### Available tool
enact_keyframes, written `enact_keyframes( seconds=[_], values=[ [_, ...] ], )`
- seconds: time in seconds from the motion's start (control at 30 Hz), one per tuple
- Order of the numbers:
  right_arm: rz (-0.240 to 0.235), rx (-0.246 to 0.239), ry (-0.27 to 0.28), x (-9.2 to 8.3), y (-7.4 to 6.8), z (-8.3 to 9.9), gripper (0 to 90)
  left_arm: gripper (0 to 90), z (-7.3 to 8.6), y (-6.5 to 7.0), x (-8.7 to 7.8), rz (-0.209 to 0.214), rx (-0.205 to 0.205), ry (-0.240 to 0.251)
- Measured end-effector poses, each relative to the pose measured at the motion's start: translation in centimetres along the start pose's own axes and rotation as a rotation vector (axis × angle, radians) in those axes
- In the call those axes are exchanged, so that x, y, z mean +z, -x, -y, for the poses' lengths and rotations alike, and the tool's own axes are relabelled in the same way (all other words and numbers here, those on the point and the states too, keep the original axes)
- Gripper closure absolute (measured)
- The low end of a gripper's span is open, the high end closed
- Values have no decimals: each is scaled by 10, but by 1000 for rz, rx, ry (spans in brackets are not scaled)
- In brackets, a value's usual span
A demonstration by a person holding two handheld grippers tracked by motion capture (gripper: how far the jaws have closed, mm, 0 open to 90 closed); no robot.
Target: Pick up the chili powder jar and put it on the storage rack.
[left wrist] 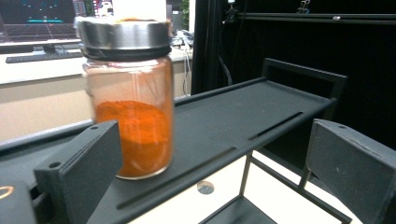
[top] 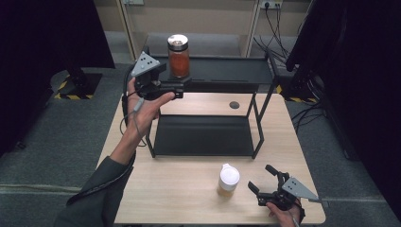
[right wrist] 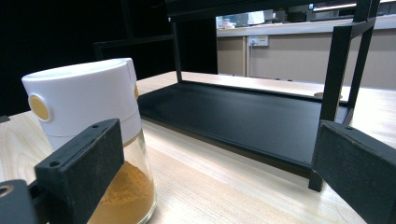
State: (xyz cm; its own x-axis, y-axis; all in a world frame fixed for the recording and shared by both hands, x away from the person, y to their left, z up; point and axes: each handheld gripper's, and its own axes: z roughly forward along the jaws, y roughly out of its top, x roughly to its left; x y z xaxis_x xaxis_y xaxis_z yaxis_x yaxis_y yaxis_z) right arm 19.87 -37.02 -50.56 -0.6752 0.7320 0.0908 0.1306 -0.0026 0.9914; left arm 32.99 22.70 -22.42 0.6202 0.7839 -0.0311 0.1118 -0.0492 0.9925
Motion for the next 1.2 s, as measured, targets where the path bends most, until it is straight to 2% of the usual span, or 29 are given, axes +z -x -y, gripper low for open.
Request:
enact_keyframes(
  seconds=[0.47, 0.63, 1.0, 1.2],
  values=[
    [-2, 0, 1, 0, 0, 0, 27, 26, 22, 6, -13, 55, -14, 29],
    [-2, -2, 1, 0, 0, 0, 27, 26, 31, 9, -17, 69, -6, 34],
    [-2, -4, 3, 0, 0, 1, 27, 26, 59, 14, -26, 109, -14, 42],
    [-3, -3, 2, 0, 0, 0, 27, 25, 76, 14, -31, 128, -33, 44]
  ],
)
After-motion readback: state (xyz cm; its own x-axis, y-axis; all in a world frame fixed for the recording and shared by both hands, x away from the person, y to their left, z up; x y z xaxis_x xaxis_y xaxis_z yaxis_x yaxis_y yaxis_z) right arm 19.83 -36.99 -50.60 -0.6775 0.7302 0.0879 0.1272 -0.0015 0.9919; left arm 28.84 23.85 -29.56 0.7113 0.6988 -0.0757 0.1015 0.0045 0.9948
